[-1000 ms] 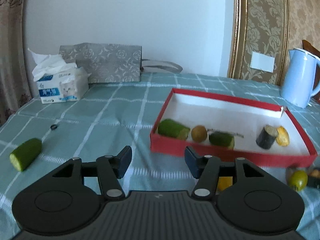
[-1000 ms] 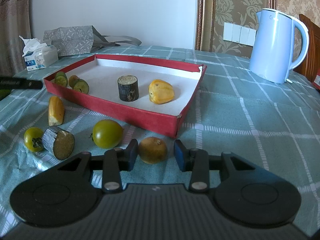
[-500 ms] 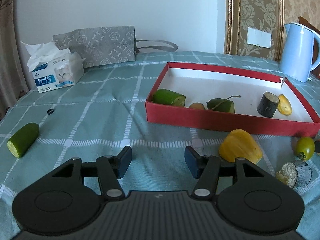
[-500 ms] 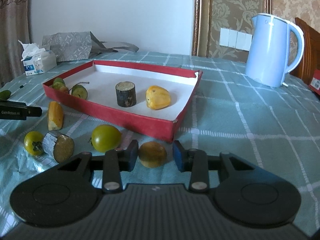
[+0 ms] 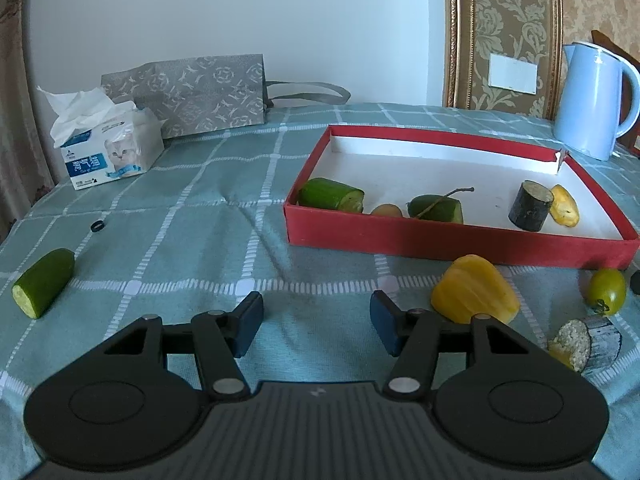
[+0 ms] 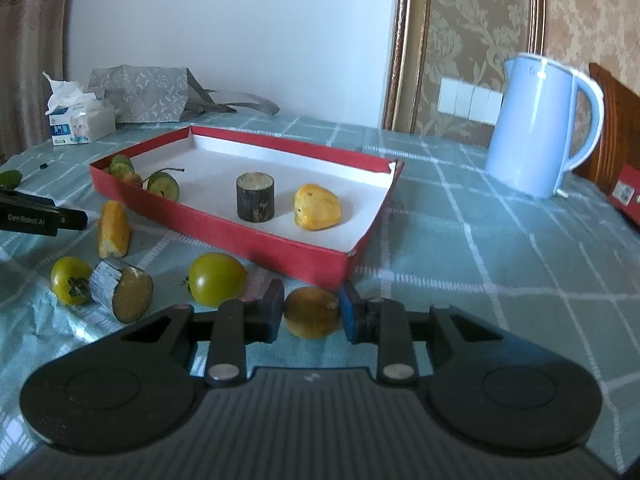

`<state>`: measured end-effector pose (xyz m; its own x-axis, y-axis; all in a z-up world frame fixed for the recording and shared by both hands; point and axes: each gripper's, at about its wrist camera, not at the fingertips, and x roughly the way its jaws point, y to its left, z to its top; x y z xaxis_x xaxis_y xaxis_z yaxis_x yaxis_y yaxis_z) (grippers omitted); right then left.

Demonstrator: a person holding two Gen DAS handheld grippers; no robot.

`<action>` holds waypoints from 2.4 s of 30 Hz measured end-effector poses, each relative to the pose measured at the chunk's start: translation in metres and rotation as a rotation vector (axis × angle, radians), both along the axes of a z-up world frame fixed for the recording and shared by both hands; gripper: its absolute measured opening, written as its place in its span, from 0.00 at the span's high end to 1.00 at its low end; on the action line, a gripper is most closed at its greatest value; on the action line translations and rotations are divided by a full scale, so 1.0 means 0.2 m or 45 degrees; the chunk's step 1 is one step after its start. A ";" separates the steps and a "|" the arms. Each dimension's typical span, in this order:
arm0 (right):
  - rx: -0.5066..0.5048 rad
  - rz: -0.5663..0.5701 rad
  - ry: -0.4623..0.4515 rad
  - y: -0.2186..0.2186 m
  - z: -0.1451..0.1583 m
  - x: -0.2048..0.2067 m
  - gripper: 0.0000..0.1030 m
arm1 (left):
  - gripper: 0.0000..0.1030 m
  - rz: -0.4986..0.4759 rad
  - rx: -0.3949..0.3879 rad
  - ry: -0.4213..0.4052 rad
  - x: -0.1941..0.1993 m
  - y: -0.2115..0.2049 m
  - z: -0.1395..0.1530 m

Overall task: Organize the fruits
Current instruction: 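Lower the brown fruit into the red tray and open the right tool, then move both open tools back toward the remaining fruit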

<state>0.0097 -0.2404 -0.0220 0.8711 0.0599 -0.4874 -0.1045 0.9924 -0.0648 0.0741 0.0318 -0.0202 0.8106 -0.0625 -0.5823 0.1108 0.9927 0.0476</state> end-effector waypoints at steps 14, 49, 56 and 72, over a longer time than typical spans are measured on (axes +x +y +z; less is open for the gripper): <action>-0.031 -0.011 -0.107 -0.01 0.18 0.21 0.73 | 0.43 -0.011 -0.029 0.003 0.00 0.01 0.01; 0.206 -0.116 -0.238 -0.10 0.14 0.04 0.00 | 0.29 -0.028 -0.103 -0.110 -0.04 0.00 0.07; 0.251 -0.114 -0.189 -0.12 0.12 0.05 0.00 | 0.29 -0.039 -0.155 -0.071 -0.03 -0.03 0.07; 0.231 -0.090 -0.189 -0.09 0.12 0.03 0.00 | 0.19 -0.014 -0.059 -0.118 -0.03 -0.14 0.07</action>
